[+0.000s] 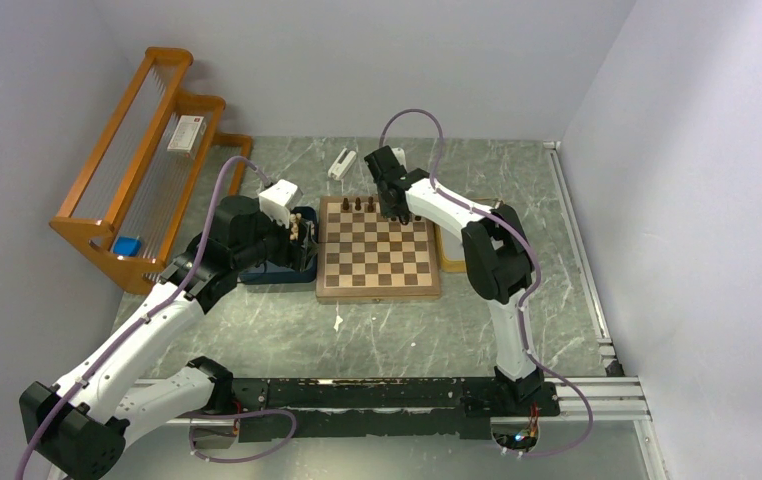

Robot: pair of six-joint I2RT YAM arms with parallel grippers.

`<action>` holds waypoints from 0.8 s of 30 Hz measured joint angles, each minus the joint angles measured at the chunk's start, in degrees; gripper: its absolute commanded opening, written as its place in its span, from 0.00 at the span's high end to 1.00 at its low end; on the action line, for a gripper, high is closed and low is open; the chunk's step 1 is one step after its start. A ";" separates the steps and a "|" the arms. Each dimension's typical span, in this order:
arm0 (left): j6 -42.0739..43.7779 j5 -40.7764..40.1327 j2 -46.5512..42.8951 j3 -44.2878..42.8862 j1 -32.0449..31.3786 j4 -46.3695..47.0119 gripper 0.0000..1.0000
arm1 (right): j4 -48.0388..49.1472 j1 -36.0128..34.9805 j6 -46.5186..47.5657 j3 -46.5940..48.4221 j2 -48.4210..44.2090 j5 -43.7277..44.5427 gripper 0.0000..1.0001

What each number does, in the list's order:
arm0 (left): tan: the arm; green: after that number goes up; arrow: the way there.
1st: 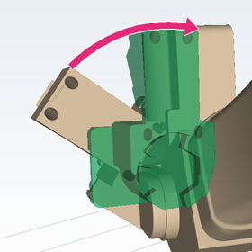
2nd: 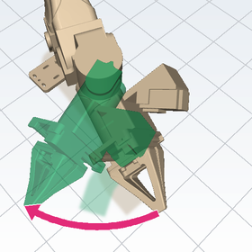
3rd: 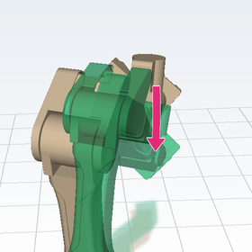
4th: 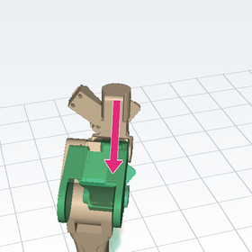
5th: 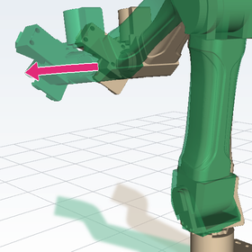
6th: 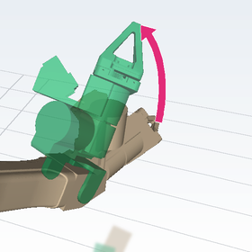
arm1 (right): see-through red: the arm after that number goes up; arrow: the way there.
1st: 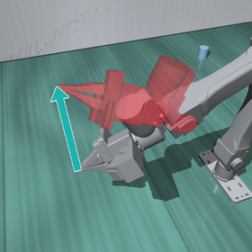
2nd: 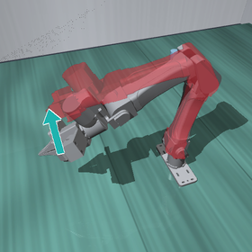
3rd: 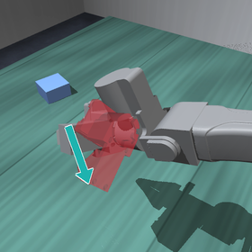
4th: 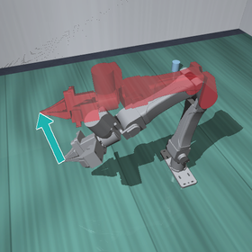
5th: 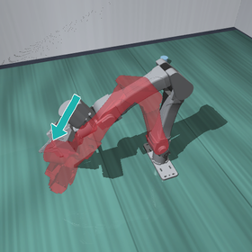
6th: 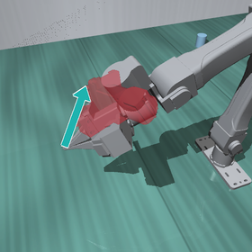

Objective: Set up the chess pieces on the board
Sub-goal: Place the chess piece on the chessboard.

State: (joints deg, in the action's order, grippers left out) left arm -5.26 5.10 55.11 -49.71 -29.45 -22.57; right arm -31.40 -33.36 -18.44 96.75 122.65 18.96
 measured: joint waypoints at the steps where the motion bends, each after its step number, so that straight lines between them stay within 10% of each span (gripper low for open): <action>1: 0.00 0.00 0.00 0.00 0.00 0.00 0.20 | 0.00 0.00 0.00 0.00 0.00 0.00 0.78; 24: 0.02 0.00 0.00 0.00 0.00 0.00 0.20 | -2.19 0.31 -0.24 2.58 1.27 -0.15 0.68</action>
State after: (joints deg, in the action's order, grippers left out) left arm -5.23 5.10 55.11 -49.71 -29.45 -22.57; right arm -33.58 -33.06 -18.68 99.33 123.92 18.81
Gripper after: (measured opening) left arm 0.803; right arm 0.310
